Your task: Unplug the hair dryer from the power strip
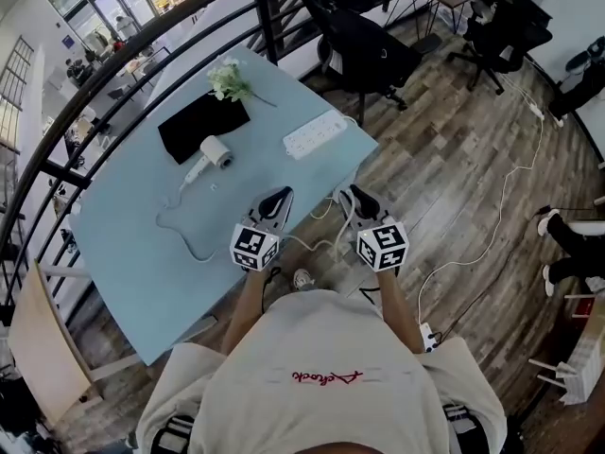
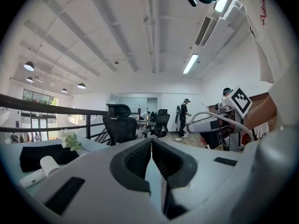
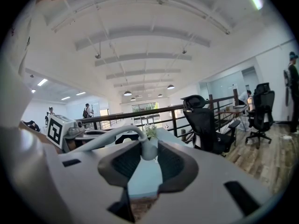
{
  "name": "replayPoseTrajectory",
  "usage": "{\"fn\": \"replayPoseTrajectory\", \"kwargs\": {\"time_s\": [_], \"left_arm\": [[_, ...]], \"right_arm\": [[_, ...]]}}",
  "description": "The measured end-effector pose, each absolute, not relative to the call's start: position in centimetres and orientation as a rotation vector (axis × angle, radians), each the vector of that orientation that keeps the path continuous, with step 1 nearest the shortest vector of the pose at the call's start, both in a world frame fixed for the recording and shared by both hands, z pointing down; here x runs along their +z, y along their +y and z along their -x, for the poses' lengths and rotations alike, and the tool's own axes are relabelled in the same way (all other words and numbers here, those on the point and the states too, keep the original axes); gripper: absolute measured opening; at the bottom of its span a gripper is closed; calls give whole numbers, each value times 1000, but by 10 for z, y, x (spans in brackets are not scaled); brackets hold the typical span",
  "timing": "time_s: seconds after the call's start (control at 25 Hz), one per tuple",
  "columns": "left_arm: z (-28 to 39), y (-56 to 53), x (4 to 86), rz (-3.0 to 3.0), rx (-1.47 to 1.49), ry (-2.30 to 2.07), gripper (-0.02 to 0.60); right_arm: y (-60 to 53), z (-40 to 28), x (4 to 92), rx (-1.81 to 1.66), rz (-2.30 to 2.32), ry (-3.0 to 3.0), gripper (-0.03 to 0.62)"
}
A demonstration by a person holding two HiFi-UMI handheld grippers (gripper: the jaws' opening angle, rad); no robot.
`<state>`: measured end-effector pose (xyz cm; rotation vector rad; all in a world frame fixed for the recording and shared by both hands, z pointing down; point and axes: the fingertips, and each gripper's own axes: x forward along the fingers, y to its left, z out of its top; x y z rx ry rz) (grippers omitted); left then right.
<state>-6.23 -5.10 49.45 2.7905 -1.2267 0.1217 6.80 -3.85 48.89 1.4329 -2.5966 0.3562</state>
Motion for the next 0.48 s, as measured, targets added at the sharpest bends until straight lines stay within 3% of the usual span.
{"fn": "replayPoseTrajectory", "kwargs": {"time_s": [0.48], "left_arm": [[1,16,478,-2827,149,-1241,17]], "right_arm": [[25,-122,481,344,-1414,-2641,121]]}}
